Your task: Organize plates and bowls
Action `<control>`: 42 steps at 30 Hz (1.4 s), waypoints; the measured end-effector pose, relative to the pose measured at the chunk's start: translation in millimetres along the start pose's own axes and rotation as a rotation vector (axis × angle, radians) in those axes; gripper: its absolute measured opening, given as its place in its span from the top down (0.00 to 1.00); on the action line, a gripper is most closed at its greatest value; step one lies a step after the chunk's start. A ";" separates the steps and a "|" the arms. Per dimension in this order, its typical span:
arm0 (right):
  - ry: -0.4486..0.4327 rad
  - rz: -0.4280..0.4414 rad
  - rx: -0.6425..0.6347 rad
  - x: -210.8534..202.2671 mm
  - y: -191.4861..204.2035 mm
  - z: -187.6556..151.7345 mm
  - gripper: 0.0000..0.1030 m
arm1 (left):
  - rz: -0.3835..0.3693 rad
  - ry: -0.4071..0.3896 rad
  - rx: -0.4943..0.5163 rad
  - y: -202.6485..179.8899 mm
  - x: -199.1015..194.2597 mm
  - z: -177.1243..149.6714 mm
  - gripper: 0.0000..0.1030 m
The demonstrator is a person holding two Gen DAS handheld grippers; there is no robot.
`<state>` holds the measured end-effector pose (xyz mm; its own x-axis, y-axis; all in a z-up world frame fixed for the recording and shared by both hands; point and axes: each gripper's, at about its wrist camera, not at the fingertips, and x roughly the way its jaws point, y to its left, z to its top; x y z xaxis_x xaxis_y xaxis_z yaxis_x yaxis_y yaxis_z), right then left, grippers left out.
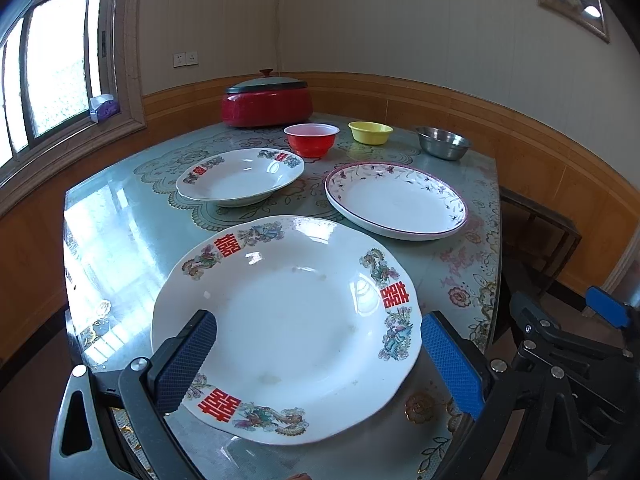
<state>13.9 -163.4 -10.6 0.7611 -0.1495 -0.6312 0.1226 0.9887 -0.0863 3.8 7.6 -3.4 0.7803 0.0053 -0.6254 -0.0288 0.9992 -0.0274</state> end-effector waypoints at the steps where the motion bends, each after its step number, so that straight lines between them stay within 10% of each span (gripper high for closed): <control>1: -0.002 0.000 -0.001 -0.2 -0.2 0.3 0.03 | 0.001 0.000 0.000 0.0 -0.1 -0.1 0.00; 42: 0.077 0.100 -0.036 19.9 6.7 1.5 0.03 | 0.042 0.056 -0.055 11.3 9.2 -3.1 0.00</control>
<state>30.8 -159.7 -22.6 0.7173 -0.0503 -0.6950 0.0248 0.9986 -0.0466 8.7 18.8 -11.9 0.7416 0.0435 -0.6694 -0.0961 0.9945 -0.0418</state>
